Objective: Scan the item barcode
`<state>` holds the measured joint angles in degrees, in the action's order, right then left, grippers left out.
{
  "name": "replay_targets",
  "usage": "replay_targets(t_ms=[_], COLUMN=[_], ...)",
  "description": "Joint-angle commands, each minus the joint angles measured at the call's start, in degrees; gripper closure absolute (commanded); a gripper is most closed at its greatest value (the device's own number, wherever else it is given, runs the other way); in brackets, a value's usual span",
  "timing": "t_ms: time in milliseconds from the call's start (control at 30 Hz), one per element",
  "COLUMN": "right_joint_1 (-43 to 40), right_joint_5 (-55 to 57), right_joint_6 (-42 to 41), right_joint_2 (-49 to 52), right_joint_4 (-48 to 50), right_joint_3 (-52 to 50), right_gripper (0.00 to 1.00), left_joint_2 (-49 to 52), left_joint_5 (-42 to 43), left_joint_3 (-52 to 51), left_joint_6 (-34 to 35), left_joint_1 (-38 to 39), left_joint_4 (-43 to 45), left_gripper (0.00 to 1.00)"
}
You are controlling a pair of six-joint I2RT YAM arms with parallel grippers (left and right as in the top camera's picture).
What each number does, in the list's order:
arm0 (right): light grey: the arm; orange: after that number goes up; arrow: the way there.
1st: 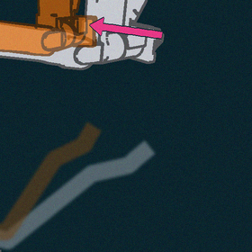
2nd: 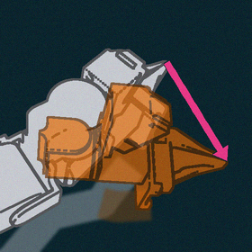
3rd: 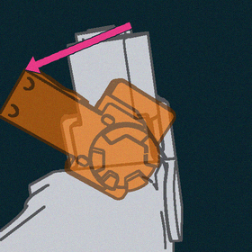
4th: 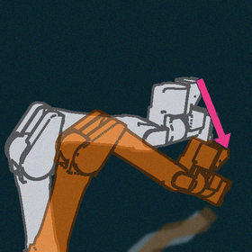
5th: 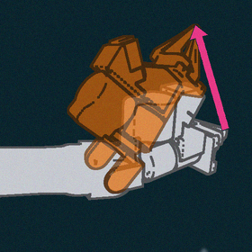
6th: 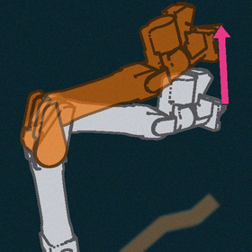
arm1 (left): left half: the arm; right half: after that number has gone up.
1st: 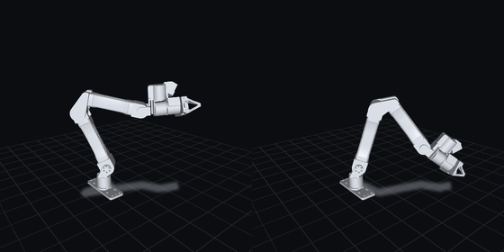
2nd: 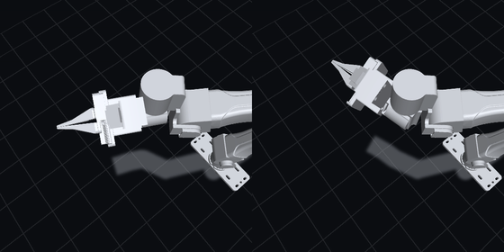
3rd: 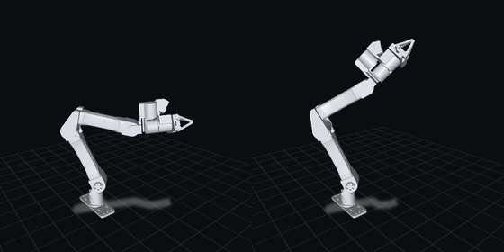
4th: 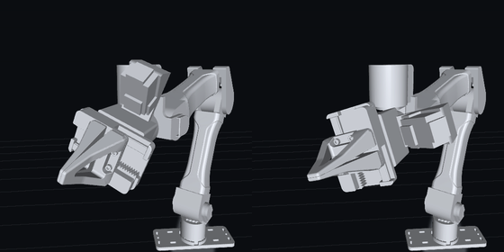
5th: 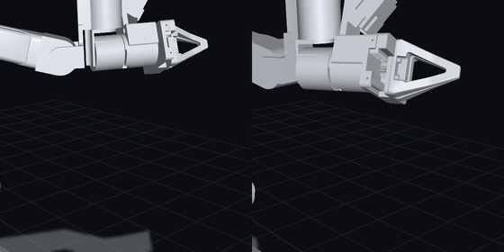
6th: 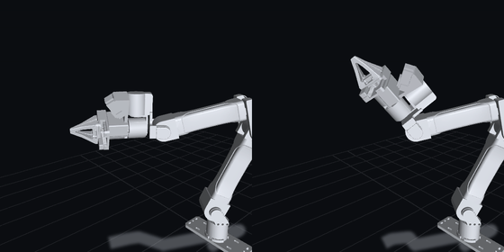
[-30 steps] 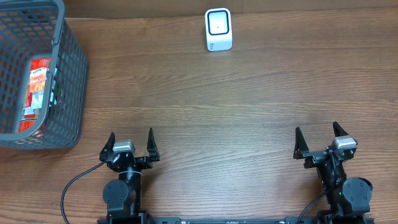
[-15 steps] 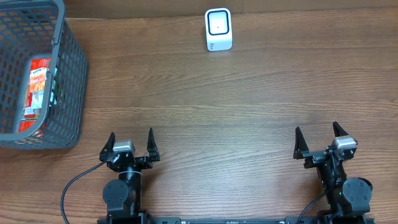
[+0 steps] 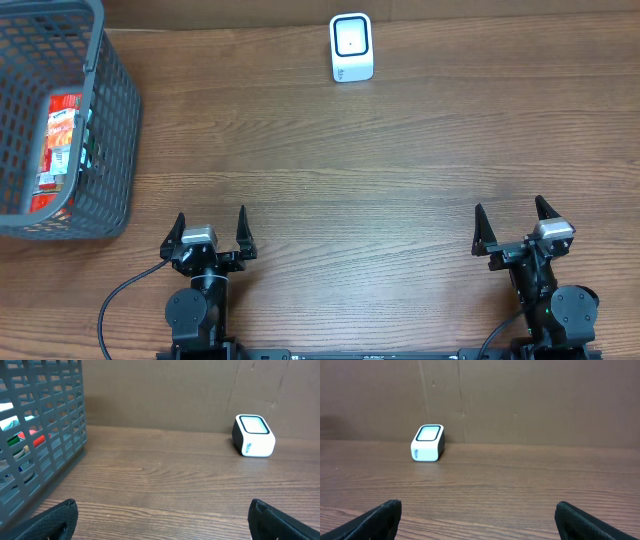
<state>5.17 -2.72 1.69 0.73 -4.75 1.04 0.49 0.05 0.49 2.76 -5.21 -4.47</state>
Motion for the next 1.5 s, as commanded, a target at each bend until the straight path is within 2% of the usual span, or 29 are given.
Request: replay_targets(t_ms=[0, 1467], right_joint_1=[-0.11, -0.11], right_joint_5=[0.11, 0.11], right_joint_6=[0.17, 0.17], right_joint_2=[-0.57, -0.57], right_joint_4=[0.11, 0.11], right_joint_3=[-0.59, -0.59], right_gripper=[0.00, 0.00], left_joint_2=[-0.17, -0.17], left_joint_5=[0.44, -0.68], left_joint_3=[-0.22, -0.22], left_joint_6=[-1.09, -2.27], left_joint_1=[0.35, 0.35], left_joint_4=[0.02, 0.07], left_gripper=[0.00, 0.00])
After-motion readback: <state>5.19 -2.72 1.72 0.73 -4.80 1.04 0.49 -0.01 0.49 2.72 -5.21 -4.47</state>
